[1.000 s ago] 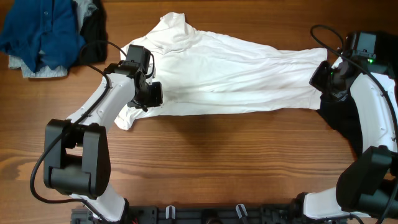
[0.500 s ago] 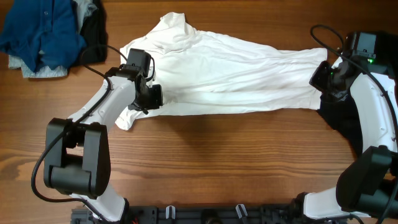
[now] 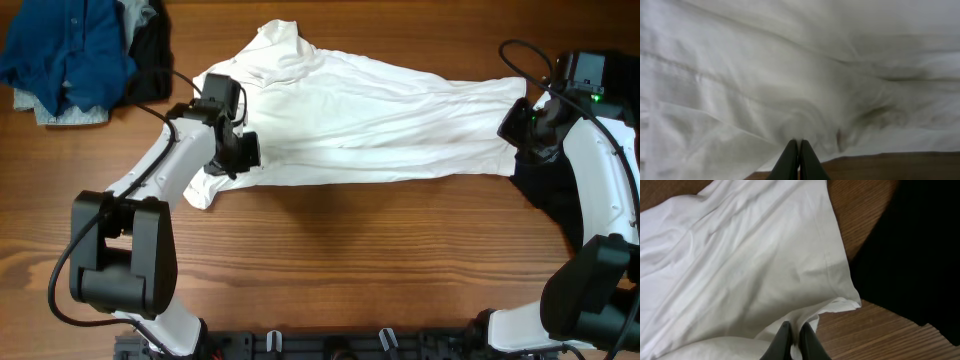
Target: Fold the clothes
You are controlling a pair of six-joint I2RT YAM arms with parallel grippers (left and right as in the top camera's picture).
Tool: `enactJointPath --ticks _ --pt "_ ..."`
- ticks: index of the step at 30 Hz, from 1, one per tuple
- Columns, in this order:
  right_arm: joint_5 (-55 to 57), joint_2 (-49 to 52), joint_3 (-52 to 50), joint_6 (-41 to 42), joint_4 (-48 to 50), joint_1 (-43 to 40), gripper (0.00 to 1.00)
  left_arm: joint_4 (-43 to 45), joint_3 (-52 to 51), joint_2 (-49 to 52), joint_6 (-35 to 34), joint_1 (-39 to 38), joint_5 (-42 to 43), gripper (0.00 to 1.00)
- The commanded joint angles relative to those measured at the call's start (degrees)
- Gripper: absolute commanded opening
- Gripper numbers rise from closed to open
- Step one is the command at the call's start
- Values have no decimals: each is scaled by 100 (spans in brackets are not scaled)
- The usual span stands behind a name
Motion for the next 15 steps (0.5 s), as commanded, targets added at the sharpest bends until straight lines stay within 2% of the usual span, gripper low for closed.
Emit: enactJointPath --ticks 1,6,15 --pt "-109 61 37 -63 26 -17 4 -72 621 -354 -131 61 66 4" --pt "-269 63 37 -61 232 -17 4 -24 1001 -525 -293 61 66 4" --pt "-278 87 37 -81 1036 -17 4 756 1021 -487 -291 61 -173 4"
